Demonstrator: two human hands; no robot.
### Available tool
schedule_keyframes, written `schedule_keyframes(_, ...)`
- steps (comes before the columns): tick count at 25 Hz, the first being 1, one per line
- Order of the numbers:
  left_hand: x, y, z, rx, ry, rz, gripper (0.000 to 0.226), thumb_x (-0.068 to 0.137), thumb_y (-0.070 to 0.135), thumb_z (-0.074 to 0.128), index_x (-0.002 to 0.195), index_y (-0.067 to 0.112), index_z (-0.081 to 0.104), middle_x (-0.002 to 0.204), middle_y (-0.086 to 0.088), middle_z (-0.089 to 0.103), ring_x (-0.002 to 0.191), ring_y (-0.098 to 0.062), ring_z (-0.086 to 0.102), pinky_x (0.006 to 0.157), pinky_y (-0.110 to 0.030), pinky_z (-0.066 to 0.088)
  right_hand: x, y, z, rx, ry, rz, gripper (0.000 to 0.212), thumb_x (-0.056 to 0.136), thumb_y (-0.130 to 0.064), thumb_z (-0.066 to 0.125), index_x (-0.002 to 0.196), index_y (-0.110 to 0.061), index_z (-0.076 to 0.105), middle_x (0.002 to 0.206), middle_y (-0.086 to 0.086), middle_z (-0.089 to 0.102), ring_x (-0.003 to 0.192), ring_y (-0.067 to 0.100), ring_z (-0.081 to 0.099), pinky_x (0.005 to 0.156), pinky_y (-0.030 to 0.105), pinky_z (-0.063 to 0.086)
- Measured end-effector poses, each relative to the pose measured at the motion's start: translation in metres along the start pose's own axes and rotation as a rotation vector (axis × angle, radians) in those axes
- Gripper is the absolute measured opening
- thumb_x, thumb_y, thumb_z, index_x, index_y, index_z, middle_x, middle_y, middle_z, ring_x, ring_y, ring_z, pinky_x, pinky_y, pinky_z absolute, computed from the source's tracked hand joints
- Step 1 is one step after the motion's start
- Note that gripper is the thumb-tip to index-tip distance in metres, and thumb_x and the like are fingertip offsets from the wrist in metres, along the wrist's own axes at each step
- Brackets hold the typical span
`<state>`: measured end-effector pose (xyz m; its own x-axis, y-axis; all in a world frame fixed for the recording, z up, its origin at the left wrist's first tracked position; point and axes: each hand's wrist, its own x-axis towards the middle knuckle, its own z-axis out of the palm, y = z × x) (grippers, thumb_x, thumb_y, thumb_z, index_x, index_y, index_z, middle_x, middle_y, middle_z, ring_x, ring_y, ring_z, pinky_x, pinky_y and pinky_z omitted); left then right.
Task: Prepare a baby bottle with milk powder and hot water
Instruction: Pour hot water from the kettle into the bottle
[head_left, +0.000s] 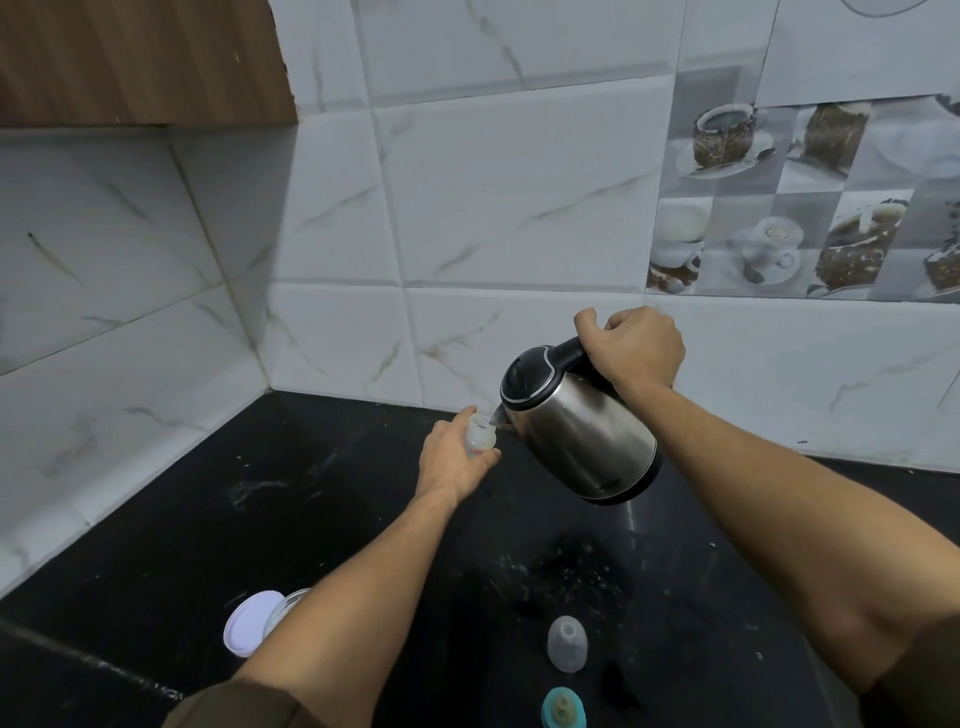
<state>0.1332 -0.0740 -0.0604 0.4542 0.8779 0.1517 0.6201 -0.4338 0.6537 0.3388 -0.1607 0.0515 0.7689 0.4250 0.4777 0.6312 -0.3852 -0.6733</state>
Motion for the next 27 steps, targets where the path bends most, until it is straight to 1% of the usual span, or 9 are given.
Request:
schedule_keyframes(5, -0.001, 0.001, 0.001, -0.001, -0.006, -0.011, 0.061, 0.088, 0.029, 0.077, 0.145, 0.023, 0.054, 0.122, -0.011, 0.055, 0.119, -0.032, 0.058, 0.086, -0.030, 0.041, 0.002, -0.005, -0.001, -0.022, 0.005, -0.043, 0.051, 0.080, -0.052, 0.054, 0.047, -0.013, 0.046, 0.043, 0.000, 0.030, 0.045, 0.024, 0.036, 0.049, 0.029, 0.029)
schedule_keyframes(9, -0.001, 0.004, 0.003, 0.016, -0.009, -0.013, 0.062, 0.088, 0.030, 0.077, 0.144, 0.023, 0.054, 0.115, -0.008, 0.053, 0.118, -0.032, 0.059, 0.089, -0.034, 0.045, 0.003, -0.005, -0.004, -0.040, 0.014, -0.057, 0.052, 0.081, -0.053, 0.054, 0.048, -0.013, 0.048, 0.043, 0.000, 0.031, 0.044, 0.023, 0.036, 0.049, 0.028, 0.027)
schedule_keyframes(10, -0.001, 0.004, 0.004, 0.023, -0.013, -0.018, 0.064, 0.087, 0.031, 0.078, 0.146, 0.024, 0.053, 0.116, -0.007, 0.053, 0.118, -0.032, 0.059, 0.090, -0.035, 0.047, 0.003, -0.006, -0.004, -0.044, 0.014, -0.061, 0.052, 0.081, -0.054, 0.054, 0.048, -0.013, 0.049, 0.043, 0.000, 0.032, 0.044, 0.022, 0.036, 0.049, 0.028, 0.027)
schedule_keyframes(12, 0.000, 0.003, 0.006, 0.027, -0.025, -0.034, 0.073, 0.087, 0.034, 0.078, 0.153, 0.027, 0.047, 0.124, -0.010, 0.054, 0.123, -0.031, 0.057, 0.096, -0.037, 0.048, 0.003, -0.008, -0.005, -0.052, 0.016, -0.075, 0.054, 0.080, -0.055, 0.053, 0.048, -0.013, 0.050, 0.043, 0.000, 0.032, 0.044, 0.022, 0.037, 0.049, 0.028, 0.027)
schedule_keyframes(14, 0.001, 0.002, 0.007, 0.024, -0.031, -0.041, 0.076, 0.087, 0.035, 0.078, 0.155, 0.028, 0.044, 0.129, -0.012, 0.055, 0.125, -0.031, 0.056, 0.101, -0.039, 0.048, 0.002, -0.010, -0.006, -0.064, 0.022, -0.086, 0.055, 0.080, -0.056, 0.052, 0.048, -0.012, 0.050, 0.042, 0.000, 0.033, 0.044, 0.022, 0.038, 0.049, 0.028, 0.026)
schedule_keyframes(18, 0.002, 0.001, 0.008, 0.023, -0.032, -0.046, 0.080, 0.088, 0.036, 0.078, 0.158, 0.029, 0.041, 0.132, -0.011, 0.053, 0.128, -0.030, 0.054, 0.103, -0.039, 0.047, 0.002, -0.013, -0.008, -0.080, 0.030, -0.093, 0.055, 0.081, -0.055, 0.054, 0.049, -0.011, 0.053, 0.043, 0.001, 0.034, 0.044, 0.021, 0.037, 0.049, 0.027, 0.025)
schedule_keyframes(21, 0.001, 0.000, 0.008, 0.018, -0.032, -0.036, 0.078, 0.088, 0.035, 0.078, 0.157, 0.028, 0.042, 0.131, -0.011, 0.054, 0.127, -0.030, 0.055, 0.102, -0.038, 0.046, 0.002, -0.014, -0.008, -0.086, 0.037, -0.102, 0.056, 0.081, -0.056, 0.053, 0.049, -0.010, 0.054, 0.042, 0.000, 0.037, 0.044, 0.020, 0.039, 0.049, 0.027, 0.025)
schedule_keyframes(23, 0.001, -0.001, 0.008, 0.022, -0.031, -0.037, 0.080, 0.088, 0.035, 0.078, 0.158, 0.028, 0.042, 0.132, -0.012, 0.054, 0.128, -0.031, 0.054, 0.103, -0.039, 0.047, 0.001, -0.015, -0.007, -0.090, 0.040, -0.112, 0.058, 0.082, -0.057, 0.053, 0.049, -0.009, 0.057, 0.042, 0.000, 0.038, 0.045, 0.019, 0.039, 0.049, 0.027, 0.024)
schedule_keyframes(27, 0.002, -0.003, 0.008, 0.030, -0.035, -0.038, 0.081, 0.087, 0.036, 0.078, 0.159, 0.029, 0.040, 0.133, -0.012, 0.053, 0.129, -0.031, 0.053, 0.105, -0.039, 0.047, 0.000, -0.017, -0.007, -0.099, 0.048, -0.120, 0.058, 0.083, -0.056, 0.054, 0.050, -0.008, 0.058, 0.042, 0.000, 0.038, 0.044, 0.019, 0.038, 0.049, 0.027, 0.025)
